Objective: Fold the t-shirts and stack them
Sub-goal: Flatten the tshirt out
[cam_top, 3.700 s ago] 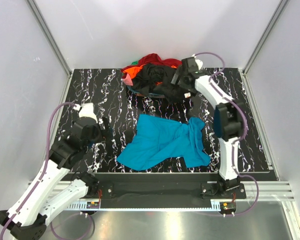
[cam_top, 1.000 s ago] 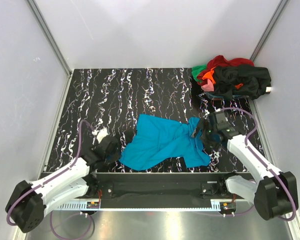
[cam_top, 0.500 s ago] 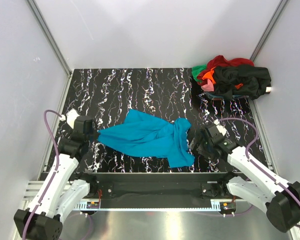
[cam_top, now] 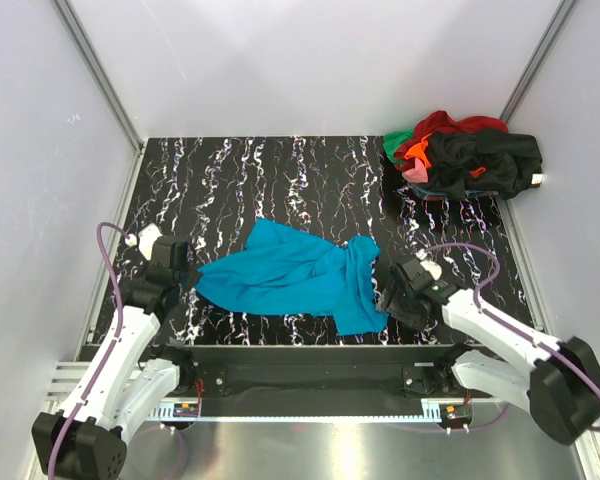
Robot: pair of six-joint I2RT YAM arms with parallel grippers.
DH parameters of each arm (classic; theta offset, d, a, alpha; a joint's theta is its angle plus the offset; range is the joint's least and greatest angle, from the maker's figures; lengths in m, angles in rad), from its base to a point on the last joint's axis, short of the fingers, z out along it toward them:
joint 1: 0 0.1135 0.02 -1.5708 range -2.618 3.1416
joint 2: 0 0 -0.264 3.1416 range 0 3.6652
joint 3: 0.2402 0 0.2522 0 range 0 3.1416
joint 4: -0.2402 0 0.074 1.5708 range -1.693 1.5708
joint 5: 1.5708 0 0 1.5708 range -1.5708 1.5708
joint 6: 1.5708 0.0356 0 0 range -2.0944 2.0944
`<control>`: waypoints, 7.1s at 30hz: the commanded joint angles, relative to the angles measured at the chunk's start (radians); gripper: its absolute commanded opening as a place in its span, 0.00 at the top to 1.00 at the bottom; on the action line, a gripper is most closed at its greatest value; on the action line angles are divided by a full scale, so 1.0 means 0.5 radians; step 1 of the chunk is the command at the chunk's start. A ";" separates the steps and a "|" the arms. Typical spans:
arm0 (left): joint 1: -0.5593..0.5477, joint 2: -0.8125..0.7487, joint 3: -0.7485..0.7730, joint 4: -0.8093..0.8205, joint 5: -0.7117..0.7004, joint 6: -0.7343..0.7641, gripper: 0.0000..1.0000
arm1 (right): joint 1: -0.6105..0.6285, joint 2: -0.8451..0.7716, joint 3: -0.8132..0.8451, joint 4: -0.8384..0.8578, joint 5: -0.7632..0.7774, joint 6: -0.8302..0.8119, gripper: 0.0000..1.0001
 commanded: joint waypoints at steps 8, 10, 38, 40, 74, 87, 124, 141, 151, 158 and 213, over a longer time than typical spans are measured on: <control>0.011 -0.054 -0.017 0.085 0.012 0.022 1.00 | 0.072 0.384 0.207 0.214 -0.049 -0.080 0.49; 0.011 -0.070 -0.018 0.088 0.005 0.019 0.99 | 0.076 0.415 0.214 0.232 -0.052 -0.089 0.60; 0.014 -0.389 0.583 -0.234 0.027 0.233 1.00 | 0.134 -0.173 0.786 -0.310 0.232 -0.111 1.00; 0.014 -0.392 0.831 -0.320 0.027 0.307 1.00 | 0.134 -0.232 0.961 -0.485 0.315 -0.162 1.00; 0.011 0.375 2.278 -0.434 -0.234 0.878 0.95 | 0.070 0.976 3.772 -0.930 1.260 -1.396 1.00; 0.735 2.373 2.835 -0.565 0.582 0.789 0.13 | -0.529 2.754 4.746 -0.603 0.476 -1.234 0.00; 0.610 1.933 0.893 0.628 0.591 0.102 0.08 | -0.523 2.611 2.922 -0.289 -0.194 -1.212 0.00; 0.634 2.799 2.194 0.206 0.647 0.037 0.09 | -0.793 3.567 4.528 -0.388 -0.586 -1.083 0.00; 0.597 1.892 1.828 0.131 0.485 0.185 0.06 | -0.780 2.886 4.313 -0.301 -0.743 -1.151 0.00; 0.597 0.895 0.965 0.137 0.297 0.142 0.04 | -0.686 2.018 3.283 -0.369 -0.467 -1.276 0.00; 0.502 0.535 -0.389 0.548 0.257 -0.199 1.00 | -0.290 -0.487 -0.155 -0.050 -0.537 -0.080 0.21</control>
